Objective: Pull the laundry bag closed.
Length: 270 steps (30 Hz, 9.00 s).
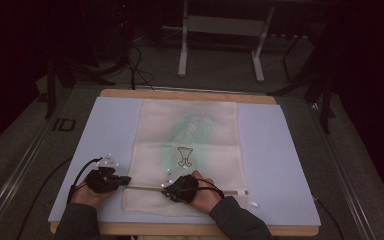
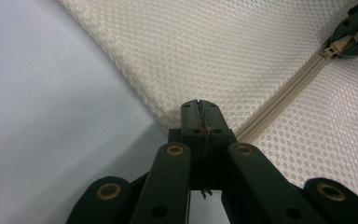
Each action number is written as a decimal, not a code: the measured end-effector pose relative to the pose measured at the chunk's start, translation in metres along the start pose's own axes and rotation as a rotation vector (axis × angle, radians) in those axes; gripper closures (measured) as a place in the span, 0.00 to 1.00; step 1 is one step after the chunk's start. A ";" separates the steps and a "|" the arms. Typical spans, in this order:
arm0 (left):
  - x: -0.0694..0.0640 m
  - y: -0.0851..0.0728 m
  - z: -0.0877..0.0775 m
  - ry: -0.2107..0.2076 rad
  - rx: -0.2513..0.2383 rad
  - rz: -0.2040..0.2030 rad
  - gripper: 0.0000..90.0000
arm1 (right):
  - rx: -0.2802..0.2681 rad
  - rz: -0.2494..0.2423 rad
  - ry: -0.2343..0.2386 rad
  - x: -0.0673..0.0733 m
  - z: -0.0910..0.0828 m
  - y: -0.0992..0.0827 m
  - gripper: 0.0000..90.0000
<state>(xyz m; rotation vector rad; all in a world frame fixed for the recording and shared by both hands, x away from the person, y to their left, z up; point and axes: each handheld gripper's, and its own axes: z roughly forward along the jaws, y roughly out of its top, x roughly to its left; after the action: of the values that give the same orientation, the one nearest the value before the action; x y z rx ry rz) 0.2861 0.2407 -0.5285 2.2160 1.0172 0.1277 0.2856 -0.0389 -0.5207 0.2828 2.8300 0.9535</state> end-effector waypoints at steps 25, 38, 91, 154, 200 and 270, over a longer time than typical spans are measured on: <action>0.000 0.000 0.000 0.000 0.000 -0.001 1.00 | 0.007 0.004 -0.010 -0.001 -0.008 -0.008 0.91; 0.000 0.000 0.000 -0.001 -0.001 -0.004 1.00 | 0.005 0.008 -0.012 -0.002 -0.011 -0.013 0.91; 0.001 0.000 0.000 -0.003 -0.001 -0.006 1.00 | 0.020 0.020 -0.035 -0.006 -0.030 -0.035 0.91; 0.000 0.000 0.000 -0.001 0.000 -0.006 1.00 | 0.042 0.073 -0.069 -0.014 -0.060 -0.071 0.92; 0.000 0.000 0.000 0.000 -0.002 -0.006 1.00 | 0.042 0.159 -0.105 -0.021 -0.087 -0.106 0.91; 0.000 0.000 0.000 -0.003 -0.001 -0.006 1.00 | 0.027 0.263 -0.125 -0.038 -0.141 -0.153 0.91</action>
<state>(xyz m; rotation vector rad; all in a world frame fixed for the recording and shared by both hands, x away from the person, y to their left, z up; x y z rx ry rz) 0.2865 0.2406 -0.5287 2.2116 1.0214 0.1220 0.2752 -0.2489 -0.5003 0.7067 2.7376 0.9079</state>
